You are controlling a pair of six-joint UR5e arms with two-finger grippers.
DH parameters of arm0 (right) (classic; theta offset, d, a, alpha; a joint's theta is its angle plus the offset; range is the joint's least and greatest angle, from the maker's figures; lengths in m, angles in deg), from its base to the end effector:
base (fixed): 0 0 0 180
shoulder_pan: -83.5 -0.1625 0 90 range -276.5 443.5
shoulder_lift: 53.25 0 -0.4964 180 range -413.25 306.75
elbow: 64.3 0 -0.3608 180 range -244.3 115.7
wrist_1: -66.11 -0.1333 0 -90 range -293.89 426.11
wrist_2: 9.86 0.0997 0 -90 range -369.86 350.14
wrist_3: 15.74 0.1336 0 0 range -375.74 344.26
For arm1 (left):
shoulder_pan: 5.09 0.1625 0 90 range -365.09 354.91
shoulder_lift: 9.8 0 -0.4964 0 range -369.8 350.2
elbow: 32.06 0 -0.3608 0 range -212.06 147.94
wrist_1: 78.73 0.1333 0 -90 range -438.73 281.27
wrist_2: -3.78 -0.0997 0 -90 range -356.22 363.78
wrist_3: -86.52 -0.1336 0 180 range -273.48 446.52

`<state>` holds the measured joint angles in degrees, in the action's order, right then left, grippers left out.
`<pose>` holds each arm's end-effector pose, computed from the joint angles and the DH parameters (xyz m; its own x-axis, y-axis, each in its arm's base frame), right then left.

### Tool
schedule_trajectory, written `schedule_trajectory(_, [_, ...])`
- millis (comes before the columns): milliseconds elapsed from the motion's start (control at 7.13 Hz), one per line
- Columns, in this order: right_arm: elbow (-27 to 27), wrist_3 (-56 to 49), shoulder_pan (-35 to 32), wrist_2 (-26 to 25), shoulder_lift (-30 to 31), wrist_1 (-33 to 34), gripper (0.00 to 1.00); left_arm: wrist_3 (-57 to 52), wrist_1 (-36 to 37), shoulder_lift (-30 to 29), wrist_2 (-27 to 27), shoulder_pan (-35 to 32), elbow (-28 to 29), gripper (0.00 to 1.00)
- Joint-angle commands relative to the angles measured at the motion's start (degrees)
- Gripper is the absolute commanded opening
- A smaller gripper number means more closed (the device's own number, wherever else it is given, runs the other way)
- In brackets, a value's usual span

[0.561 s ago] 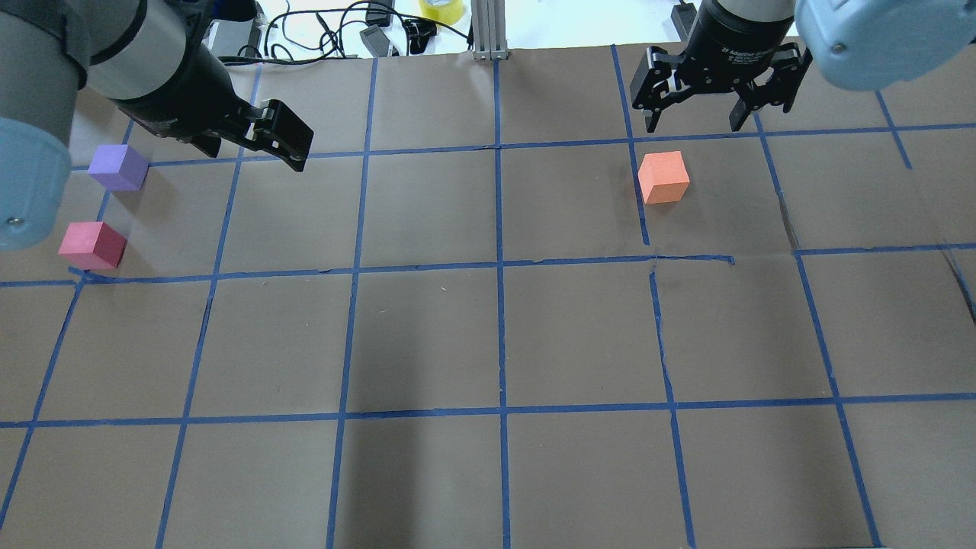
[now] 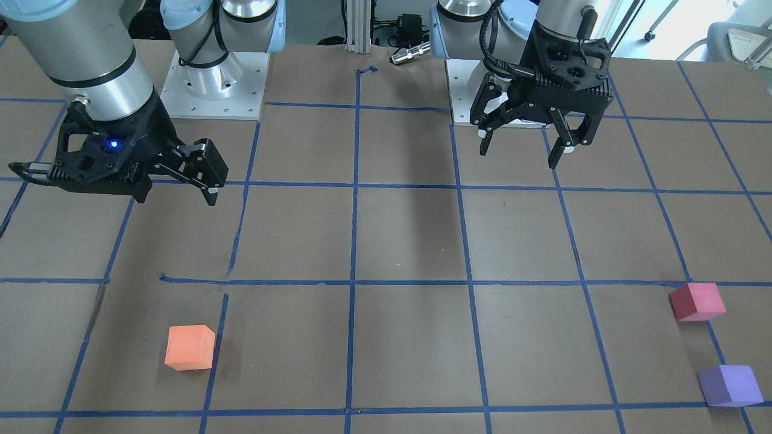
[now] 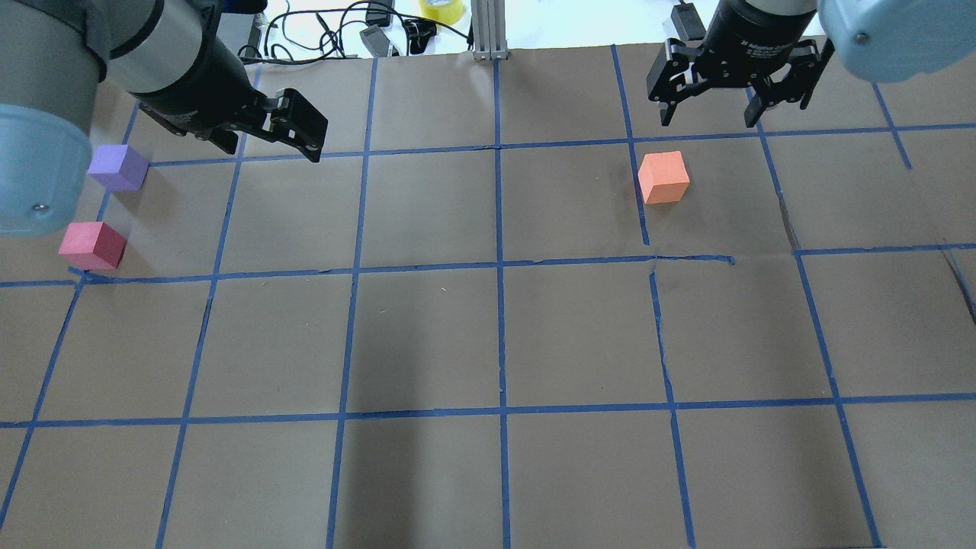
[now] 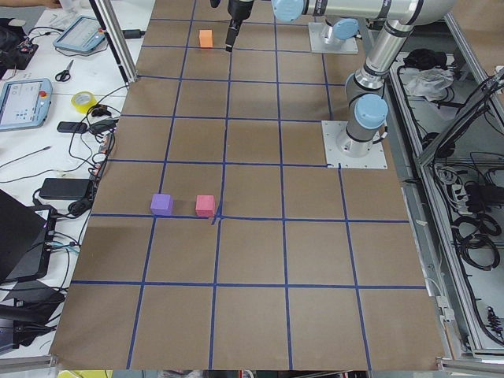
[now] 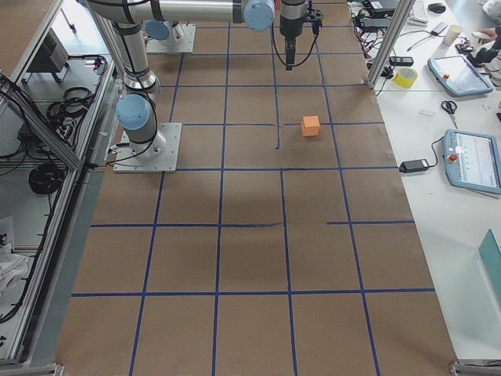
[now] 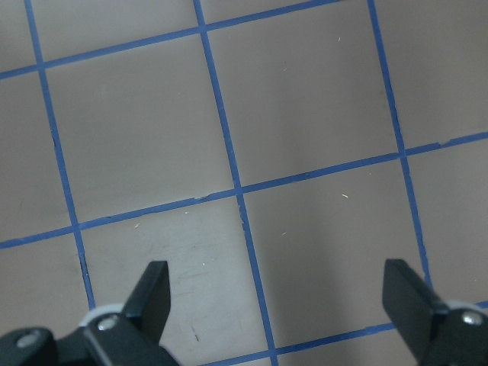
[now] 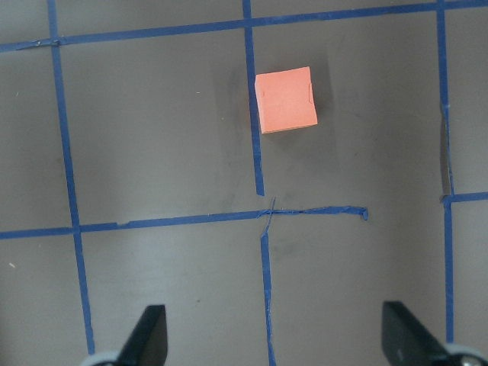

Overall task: Arrange blocks in a line
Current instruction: 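Lower the right gripper over the orange cube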

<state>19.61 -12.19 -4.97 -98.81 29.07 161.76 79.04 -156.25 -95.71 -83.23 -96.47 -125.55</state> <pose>0.1214 -0.5393 0.5183 -0.9959 0.0871 -0.0226 0.0885 0.9936 -0.0695 -0.1511 -0.4492 0.5540 -0.9865 0.1623 0.0209 0.1532 0.9608 -0.2310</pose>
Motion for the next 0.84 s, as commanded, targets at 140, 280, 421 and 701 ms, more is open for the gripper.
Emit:
schedule_trajectory(140, [-1.28, 0.67, 2.17, 0.7, -10.88, 16.17, 1.0, 8.57, -6.82, -1.79, -2.45, 0.33, 0.06, 1.0])
schedule_trajectory(280, [-2.33, 0.14, 2.17, 0.7, -16.43, 23.2, 1.0, 8.88, -7.46, -2.41, -3.07, 0.59, -0.38, 1.0])
schedule_trajectory(421, [-2.43, 0.23, 2.08, 0.62, -21.18, 25.88, 1.0, 8.45, -7.55, -3.29, -2.99, 0.59, -0.64, 1.0])
schedule_trajectory(701, [-2.61, -0.56, 2.08, 0.53, -26.84, 30.82, 1.0, 8.45, -7.73, -3.56, -2.99, 0.59, 0.93, 1.0])
